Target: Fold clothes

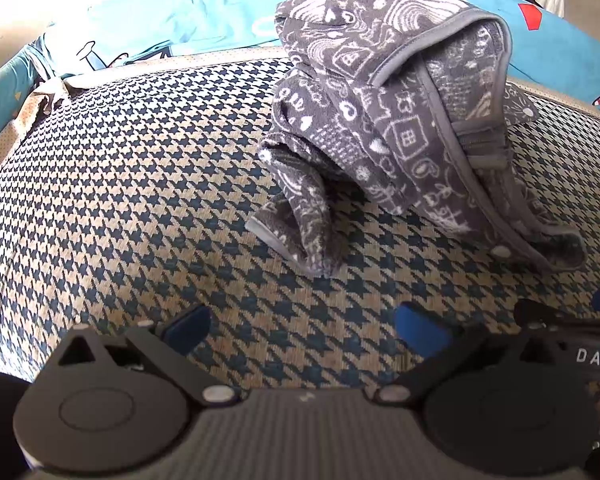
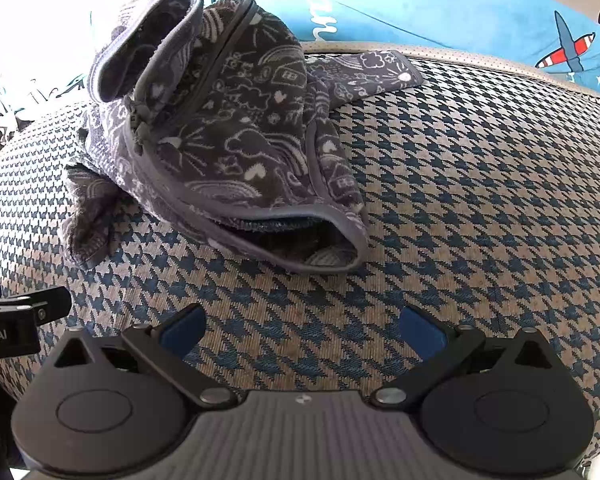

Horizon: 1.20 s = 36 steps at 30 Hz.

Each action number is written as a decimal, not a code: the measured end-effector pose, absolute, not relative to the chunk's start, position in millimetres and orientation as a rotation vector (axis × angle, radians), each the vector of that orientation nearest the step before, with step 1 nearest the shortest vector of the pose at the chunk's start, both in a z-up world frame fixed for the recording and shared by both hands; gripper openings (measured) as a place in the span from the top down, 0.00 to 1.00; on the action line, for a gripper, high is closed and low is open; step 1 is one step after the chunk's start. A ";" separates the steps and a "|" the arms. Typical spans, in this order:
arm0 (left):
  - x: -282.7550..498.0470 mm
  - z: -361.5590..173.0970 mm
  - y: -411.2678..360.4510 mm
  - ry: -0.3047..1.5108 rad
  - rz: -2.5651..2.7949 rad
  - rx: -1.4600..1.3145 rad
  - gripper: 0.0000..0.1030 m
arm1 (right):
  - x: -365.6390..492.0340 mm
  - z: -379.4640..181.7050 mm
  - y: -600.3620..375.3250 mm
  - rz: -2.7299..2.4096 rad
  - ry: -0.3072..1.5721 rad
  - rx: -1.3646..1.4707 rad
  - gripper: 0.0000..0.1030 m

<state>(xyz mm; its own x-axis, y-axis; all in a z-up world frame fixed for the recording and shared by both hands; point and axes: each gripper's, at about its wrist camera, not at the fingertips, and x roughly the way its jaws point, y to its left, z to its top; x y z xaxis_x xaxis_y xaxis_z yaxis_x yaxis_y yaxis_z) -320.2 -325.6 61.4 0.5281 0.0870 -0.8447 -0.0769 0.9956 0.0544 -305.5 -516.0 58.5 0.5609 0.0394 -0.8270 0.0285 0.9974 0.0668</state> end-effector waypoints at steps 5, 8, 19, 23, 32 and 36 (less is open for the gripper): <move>-318.1 59.0 -322.2 1.012 0.102 0.019 0.00 | -306.0 59.8 -515.2 0.007 0.967 0.072 0.00; -316.2 58.1 -319.7 1.012 0.102 0.022 0.00 | -306.4 61.0 -513.0 0.009 0.956 0.060 0.00; -295.8 60.3 -303.5 1.020 0.085 0.036 0.00 | -304.9 82.0 -510.6 0.041 0.870 0.123 0.00; -270.0 63.1 -296.6 1.024 0.070 0.019 0.00 | -293.4 89.2 -503.2 0.062 0.850 0.132 0.00; -211.9 69.3 -280.9 1.032 0.035 -0.021 0.00 | -266.9 92.3 -479.8 0.133 0.813 0.109 0.00; -189.5 70.1 -275.8 1.029 0.020 -0.029 0.00 | -259.7 92.6 -472.2 0.124 0.792 0.079 0.00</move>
